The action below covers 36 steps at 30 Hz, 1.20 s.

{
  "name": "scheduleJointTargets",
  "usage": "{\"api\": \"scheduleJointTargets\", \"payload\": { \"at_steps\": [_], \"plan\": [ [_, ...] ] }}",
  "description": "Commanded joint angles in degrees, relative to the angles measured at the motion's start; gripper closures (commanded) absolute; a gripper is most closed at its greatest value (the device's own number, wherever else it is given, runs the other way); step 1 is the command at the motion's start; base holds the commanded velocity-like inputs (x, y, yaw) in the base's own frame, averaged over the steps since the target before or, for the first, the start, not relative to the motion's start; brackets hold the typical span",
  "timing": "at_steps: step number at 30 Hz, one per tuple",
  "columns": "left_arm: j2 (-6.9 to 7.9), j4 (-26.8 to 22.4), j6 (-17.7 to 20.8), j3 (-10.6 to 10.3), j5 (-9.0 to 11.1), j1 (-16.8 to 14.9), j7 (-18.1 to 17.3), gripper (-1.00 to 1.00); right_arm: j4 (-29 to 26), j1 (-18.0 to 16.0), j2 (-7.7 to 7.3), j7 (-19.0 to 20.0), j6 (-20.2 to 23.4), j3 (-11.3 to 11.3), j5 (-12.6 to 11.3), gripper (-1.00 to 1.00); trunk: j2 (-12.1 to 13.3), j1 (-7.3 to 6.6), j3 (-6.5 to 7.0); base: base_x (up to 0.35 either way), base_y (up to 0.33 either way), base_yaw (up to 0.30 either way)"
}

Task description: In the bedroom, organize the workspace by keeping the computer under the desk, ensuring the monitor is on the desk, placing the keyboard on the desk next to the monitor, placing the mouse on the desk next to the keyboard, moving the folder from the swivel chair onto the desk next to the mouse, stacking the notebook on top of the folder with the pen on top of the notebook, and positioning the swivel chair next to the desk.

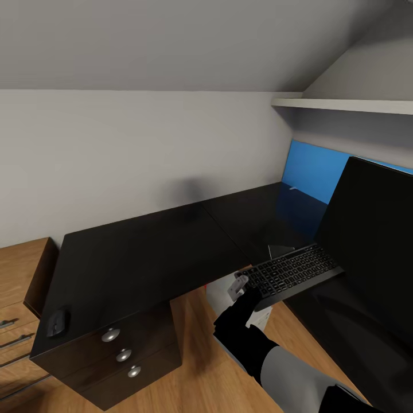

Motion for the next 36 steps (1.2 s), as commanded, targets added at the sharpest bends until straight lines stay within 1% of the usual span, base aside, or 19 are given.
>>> {"api": "scheduleJointTargets", "payload": {
  "at_steps": [1,35,36],
  "plan": [
    [0.03,0.0,-0.3,-0.1,0.6,0.0,0.1,-1.00,0.1,-0.1,0.00,-0.5,-0.2,0.3,-1.3,1.00,0.0,0.00,-0.05,0.000,0.000,0.000],
    [0.03,0.1,-0.3,-0.1,0.6,0.0,0.1,-1.00,0.1,-0.1,0.00,-0.5,-0.2,0.4,-1.3,1.00,0.0,0.00,-0.05,0.000,0.000,0.000],
    [0.03,0.1,-0.3,-0.1,0.6,0.0,0.1,-1.00,0.1,-0.1,0.00,-0.5,-0.2,0.4,-1.3,1.00,0.4,-0.22,0.13,0.000,0.000,0.000]
  ]
}}
